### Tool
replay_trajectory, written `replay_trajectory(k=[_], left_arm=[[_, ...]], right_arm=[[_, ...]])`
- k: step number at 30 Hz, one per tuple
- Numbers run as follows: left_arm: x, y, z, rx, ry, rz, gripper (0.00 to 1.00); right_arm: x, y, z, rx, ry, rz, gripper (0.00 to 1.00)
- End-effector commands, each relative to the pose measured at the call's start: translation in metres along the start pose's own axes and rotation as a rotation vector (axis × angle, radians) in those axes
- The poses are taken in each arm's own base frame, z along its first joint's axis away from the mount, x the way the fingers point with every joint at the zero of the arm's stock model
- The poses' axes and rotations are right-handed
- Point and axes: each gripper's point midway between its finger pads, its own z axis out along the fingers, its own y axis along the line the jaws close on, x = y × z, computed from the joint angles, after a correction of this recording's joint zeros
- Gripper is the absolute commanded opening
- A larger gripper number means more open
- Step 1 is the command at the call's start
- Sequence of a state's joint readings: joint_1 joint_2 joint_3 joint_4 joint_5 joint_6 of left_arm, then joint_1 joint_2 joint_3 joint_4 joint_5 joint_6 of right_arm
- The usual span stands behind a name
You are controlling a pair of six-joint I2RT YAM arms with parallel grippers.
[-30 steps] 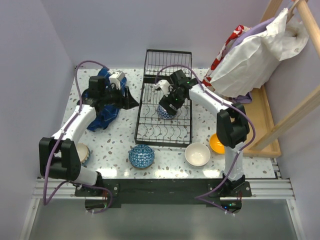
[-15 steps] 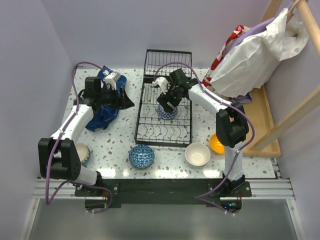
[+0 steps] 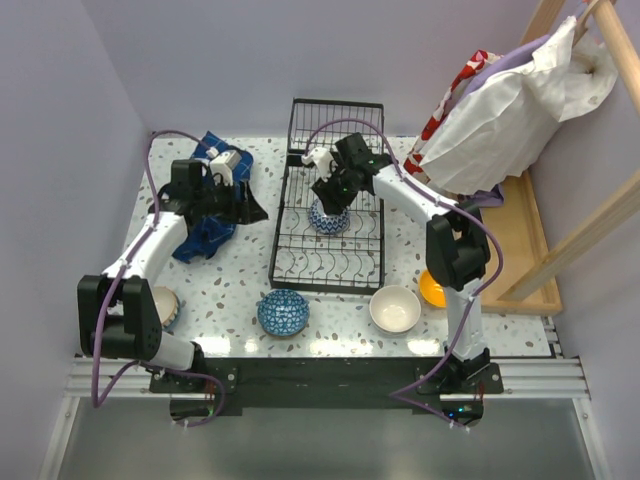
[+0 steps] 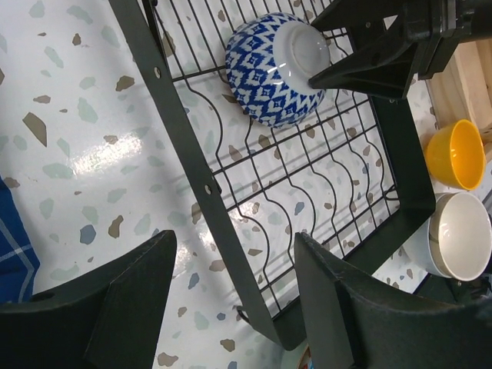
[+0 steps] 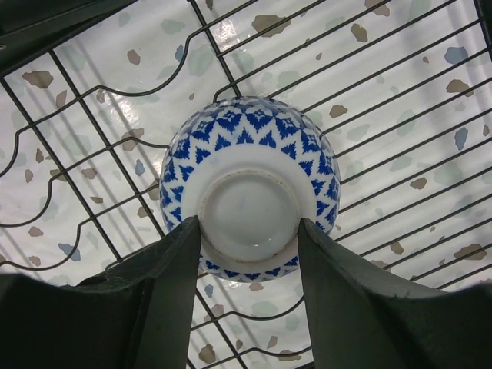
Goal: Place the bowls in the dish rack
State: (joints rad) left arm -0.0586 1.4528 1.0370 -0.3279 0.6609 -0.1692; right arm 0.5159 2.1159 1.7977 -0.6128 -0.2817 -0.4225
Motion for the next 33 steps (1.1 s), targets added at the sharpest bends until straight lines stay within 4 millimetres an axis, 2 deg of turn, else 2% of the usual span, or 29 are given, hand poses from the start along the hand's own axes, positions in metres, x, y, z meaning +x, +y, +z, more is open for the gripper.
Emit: replay_trajectory(k=[1, 5, 6, 7, 9, 10, 12, 13, 14, 16, 23, 29, 33], left_arm=[[-0.008, -0.006, -0.006, 0.021, -0.041, 0.022, 0.67], [-0.002, -0.006, -0.004, 0.029, -0.038, -0.009, 0.67], [-0.001, -0.006, -0.002, 0.039, -0.038, -0.022, 0.67], [-0.002, -0.009, 0.001, 0.068, -0.042, -0.030, 0.67], [-0.001, -0.017, 0.005, 0.121, -0.040, -0.097, 0.67], [-0.006, -0.025, 0.007, 0.185, -0.057, -0.094, 0.67], [-0.008, -0.038, 0.009, 0.277, -0.053, -0.177, 0.67], [-0.017, -0.039, 0.014, 0.313, -0.086, -0.164, 0.67], [-0.018, -0.043, 0.016, 0.340, -0.079, -0.219, 0.66], [-0.023, -0.046, 0.021, 0.403, -0.090, -0.223, 0.64], [-0.017, -0.048, 0.035, 0.499, -0.050, -0.346, 0.59], [-0.011, -0.060, 0.038, 0.564, -0.036, -0.374, 0.58], [-0.007, -0.058, 0.043, 0.556, -0.029, -0.390, 0.59]], right_arm=[[0.002, 0.006, 0.002, -0.033, 0.010, 0.017, 0.33], [-0.015, 0.008, -0.020, -0.022, -0.038, 0.049, 0.25], [-0.014, 0.009, -0.023, -0.023, -0.044, 0.062, 0.24], [-0.025, 0.013, -0.038, -0.028, -0.086, 0.068, 0.23], [-0.029, 0.017, -0.048, -0.054, -0.129, 0.125, 0.23], [-0.039, 0.026, -0.060, -0.102, -0.178, 0.136, 0.23], [-0.044, 0.032, -0.068, -0.136, -0.213, 0.185, 0.22], [-0.048, 0.040, -0.072, -0.179, -0.236, 0.196, 0.22], [-0.053, 0.043, -0.078, -0.191, -0.268, 0.215, 0.21], [-0.057, 0.046, -0.082, -0.207, -0.301, 0.226, 0.20], [-0.066, 0.045, -0.077, -0.246, -0.365, 0.363, 0.20], [-0.076, 0.041, -0.071, -0.259, -0.385, 0.387, 0.19], [-0.081, 0.041, -0.070, -0.271, -0.389, 0.385, 0.19]])
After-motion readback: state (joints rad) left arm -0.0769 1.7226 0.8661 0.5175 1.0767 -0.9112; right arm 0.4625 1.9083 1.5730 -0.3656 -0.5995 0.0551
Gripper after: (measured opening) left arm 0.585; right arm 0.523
